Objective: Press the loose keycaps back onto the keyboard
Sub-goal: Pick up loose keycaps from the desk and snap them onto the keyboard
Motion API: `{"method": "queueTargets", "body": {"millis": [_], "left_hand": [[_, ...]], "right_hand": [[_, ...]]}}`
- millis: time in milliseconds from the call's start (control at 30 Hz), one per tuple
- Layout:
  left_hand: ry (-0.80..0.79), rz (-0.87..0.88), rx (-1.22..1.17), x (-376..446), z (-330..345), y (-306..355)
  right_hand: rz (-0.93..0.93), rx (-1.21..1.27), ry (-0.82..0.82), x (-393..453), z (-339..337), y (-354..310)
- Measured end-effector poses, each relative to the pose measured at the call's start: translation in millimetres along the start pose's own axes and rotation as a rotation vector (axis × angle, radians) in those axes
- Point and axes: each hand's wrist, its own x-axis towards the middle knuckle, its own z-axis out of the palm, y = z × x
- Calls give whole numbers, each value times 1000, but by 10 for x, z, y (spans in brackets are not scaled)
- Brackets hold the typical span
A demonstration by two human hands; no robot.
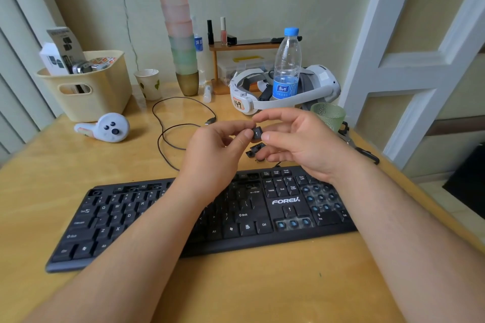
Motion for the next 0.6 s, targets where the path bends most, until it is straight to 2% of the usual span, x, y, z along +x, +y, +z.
{"method": "queueTargets", "body": {"millis": [600], "left_hand": [[-55,-98,-201,21,-26,3]], "right_hand": [[-97,-127,35,-7,6,5]]}}
